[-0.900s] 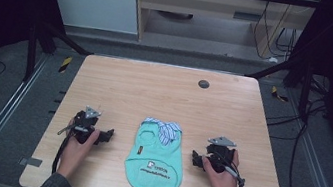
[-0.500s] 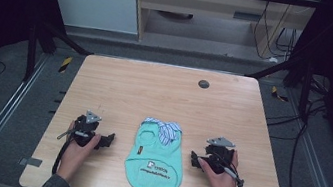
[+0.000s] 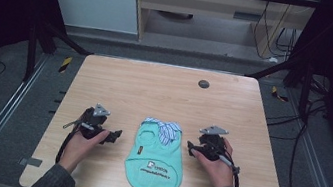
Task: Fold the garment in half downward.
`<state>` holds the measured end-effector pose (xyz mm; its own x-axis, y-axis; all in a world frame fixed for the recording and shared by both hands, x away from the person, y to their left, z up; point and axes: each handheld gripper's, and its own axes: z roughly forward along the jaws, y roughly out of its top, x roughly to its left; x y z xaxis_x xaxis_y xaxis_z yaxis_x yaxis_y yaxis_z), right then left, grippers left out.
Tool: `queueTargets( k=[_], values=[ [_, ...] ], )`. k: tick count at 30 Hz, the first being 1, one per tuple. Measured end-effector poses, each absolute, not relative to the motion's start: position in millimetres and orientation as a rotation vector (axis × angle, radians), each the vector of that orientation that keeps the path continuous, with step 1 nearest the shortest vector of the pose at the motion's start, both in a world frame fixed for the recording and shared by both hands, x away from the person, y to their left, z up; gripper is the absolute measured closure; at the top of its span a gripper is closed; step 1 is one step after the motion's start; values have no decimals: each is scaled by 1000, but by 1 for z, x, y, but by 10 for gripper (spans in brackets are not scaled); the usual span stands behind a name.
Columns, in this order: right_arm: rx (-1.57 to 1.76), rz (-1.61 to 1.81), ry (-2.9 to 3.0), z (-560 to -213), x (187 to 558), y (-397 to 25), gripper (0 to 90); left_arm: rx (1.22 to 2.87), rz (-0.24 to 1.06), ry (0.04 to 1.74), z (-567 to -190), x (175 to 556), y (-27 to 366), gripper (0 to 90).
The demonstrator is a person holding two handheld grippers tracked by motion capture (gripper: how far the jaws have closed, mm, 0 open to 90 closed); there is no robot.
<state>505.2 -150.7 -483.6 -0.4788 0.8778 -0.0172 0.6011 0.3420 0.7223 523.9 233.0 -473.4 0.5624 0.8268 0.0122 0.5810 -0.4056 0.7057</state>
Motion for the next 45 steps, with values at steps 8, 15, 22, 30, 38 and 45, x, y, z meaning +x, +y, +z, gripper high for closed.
queueTargets(
  k=[8, 15, 22, 30, 38, 45],
  values=[
    [1192, 885, 2330, -466, 537, -135, 491, 2145, 439, 1076, -459, 557, 214, 236],
    [1173, 897, 2391, -467, 553, -124, 655, 2164, 396, 1041, -448, 585, 195, 350],
    [1187, 921, 2402, -468, 561, -121, 731, 2191, 389, 1009, -446, 595, 177, 403],
    [1213, 953, 2399, -466, 573, -115, 711, 2234, 378, 981, -449, 606, 151, 420],
    [1197, 933, 2413, -466, 579, -103, 673, 2274, 368, 960, -457, 602, 138, 421],
    [1183, 908, 2436, -470, 580, -96, 729, 2317, 364, 959, -468, 598, 139, 434]
  ],
)
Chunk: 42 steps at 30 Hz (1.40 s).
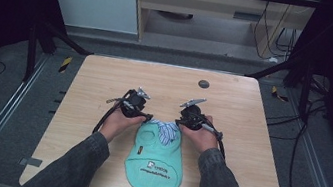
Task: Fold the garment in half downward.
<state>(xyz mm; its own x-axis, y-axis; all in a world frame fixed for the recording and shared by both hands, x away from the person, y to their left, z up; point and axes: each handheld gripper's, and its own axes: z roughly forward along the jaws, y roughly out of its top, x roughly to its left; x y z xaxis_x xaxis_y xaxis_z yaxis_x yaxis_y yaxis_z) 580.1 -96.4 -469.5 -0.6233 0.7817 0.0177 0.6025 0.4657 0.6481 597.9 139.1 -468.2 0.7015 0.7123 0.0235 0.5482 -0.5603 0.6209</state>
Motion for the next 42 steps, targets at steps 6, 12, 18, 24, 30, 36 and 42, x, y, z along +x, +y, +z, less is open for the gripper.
queueTargets(
  k=[6, 12, 18, 24, 30, 36, 42],
  values=[
    [1203, 897, 2444, -474, 583, -95, 700, 2339, 356, 956, -477, 595, 138, 432],
    [1216, 896, 2464, -478, 584, -90, 622, 2357, 343, 954, -481, 595, 136, 435],
    [1226, 876, 2484, -482, 586, -87, 603, 2353, 329, 954, -483, 595, 138, 442],
    [1227, 875, 2521, -485, 586, -88, 636, 2328, 280, 948, -485, 594, 141, 517],
    [1190, 886, 2561, -484, 584, -87, 756, 2323, 231, 906, -485, 589, 139, 712],
    [1103, 857, 2580, -482, 579, -83, 832, 2333, 225, 878, -484, 587, 138, 817],
    [1073, 893, 2566, -471, 573, -86, 836, 2356, 239, 834, -478, 585, 137, 860]
  ],
)
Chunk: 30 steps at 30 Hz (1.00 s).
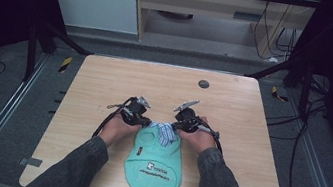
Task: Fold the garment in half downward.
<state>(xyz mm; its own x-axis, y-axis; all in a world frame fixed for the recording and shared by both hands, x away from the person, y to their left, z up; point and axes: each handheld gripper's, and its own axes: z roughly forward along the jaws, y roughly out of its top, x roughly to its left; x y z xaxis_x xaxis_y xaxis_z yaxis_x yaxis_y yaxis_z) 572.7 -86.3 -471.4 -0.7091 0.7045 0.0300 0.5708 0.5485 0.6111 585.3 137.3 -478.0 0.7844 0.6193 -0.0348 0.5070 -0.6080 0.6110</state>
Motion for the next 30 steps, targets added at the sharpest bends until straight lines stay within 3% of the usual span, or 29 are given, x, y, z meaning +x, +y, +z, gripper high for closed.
queueTargets(
  k=[30],
  values=[
    [878, 913, 2508, -413, 560, -98, 837, 2316, 343, 666, -414, 580, 135, 869]
  ],
)
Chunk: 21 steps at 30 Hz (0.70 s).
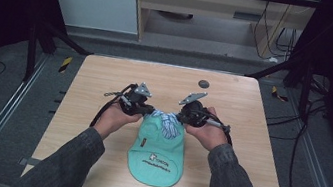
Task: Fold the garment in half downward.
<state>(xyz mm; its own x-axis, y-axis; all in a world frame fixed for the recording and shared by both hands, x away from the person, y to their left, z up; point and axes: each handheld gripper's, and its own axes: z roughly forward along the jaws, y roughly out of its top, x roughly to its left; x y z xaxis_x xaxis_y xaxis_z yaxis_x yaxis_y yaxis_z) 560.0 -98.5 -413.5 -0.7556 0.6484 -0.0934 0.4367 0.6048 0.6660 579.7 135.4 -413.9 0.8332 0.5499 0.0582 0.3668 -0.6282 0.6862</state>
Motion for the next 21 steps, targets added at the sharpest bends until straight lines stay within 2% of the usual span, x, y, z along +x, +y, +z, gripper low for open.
queueTargets(
  k=[21],
  values=[
    [798, 894, 2483, -387, 568, -92, 839, 2303, 411, 649, -386, 586, 140, 870]
  ],
)
